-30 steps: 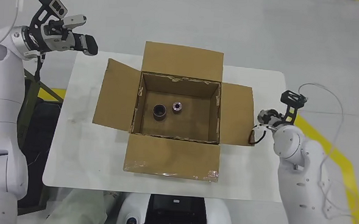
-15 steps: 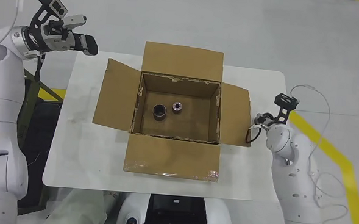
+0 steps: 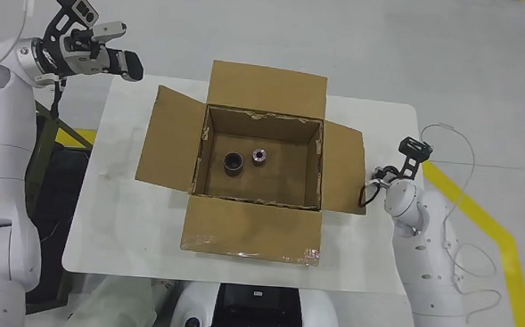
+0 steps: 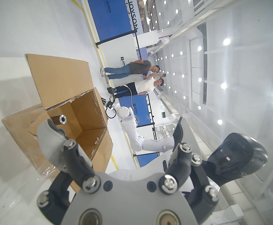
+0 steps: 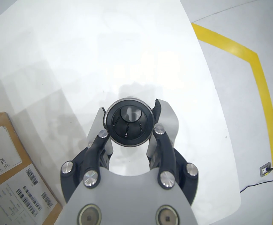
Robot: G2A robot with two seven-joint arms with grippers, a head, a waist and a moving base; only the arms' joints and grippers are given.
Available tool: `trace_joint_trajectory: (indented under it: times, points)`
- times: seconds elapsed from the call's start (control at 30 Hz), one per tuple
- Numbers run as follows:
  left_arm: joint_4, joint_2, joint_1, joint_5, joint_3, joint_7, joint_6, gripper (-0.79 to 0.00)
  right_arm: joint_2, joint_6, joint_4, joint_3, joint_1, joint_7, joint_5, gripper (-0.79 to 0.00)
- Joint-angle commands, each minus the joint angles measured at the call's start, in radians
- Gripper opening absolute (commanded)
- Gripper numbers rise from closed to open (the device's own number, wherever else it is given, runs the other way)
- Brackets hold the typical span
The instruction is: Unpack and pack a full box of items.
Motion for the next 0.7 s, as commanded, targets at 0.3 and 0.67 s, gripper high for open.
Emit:
trace_joint_trajectory:
  times: [0.3, 0.67]
  points:
    - [0.0, 0.0, 0.0, 0.0, 0.0, 0.0, 0.0, 0.0, -0.001, 0.018, -0.041, 0.005, -0.014, -0.012, -0.003, -0.058]
    - [0.0, 0.0, 0.0, 0.0, 0.0, 0.0, 0.0, 0.0, 0.006, 0.061, -0.26, 0.02, -0.09, -0.006, -0.125, 0.0]
